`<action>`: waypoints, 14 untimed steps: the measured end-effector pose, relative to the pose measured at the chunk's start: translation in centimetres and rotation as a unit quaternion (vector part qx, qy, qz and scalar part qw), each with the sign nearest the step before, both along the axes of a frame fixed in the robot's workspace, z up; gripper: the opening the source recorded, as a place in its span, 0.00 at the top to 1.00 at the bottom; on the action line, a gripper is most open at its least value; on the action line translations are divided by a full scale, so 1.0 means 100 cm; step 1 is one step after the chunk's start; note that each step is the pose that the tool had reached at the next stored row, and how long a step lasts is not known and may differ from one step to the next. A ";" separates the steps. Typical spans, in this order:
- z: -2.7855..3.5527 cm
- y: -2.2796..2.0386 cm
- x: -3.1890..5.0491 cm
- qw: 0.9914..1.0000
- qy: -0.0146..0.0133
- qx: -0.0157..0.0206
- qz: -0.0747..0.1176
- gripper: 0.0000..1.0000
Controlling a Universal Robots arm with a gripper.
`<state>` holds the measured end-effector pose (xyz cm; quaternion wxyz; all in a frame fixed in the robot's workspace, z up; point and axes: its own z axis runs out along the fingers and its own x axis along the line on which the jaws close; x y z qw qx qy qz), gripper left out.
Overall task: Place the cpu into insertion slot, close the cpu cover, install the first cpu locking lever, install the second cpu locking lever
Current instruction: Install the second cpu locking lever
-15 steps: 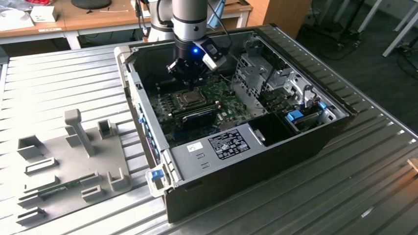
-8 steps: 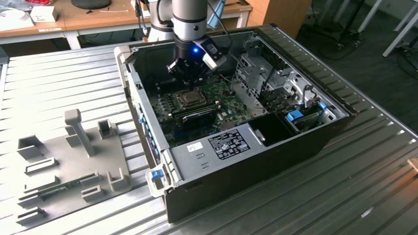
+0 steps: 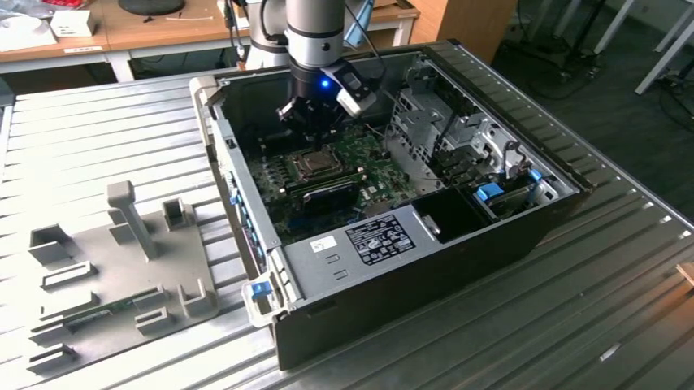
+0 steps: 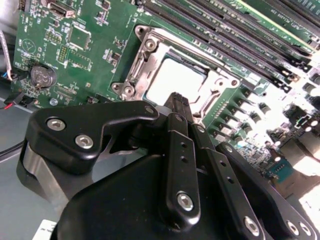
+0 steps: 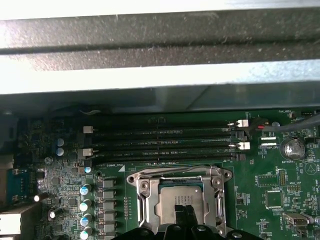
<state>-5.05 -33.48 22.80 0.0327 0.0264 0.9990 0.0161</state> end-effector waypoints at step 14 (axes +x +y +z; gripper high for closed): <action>0.0000 -0.0038 0.0000 1.000 0.000 0.000 0.000 0.90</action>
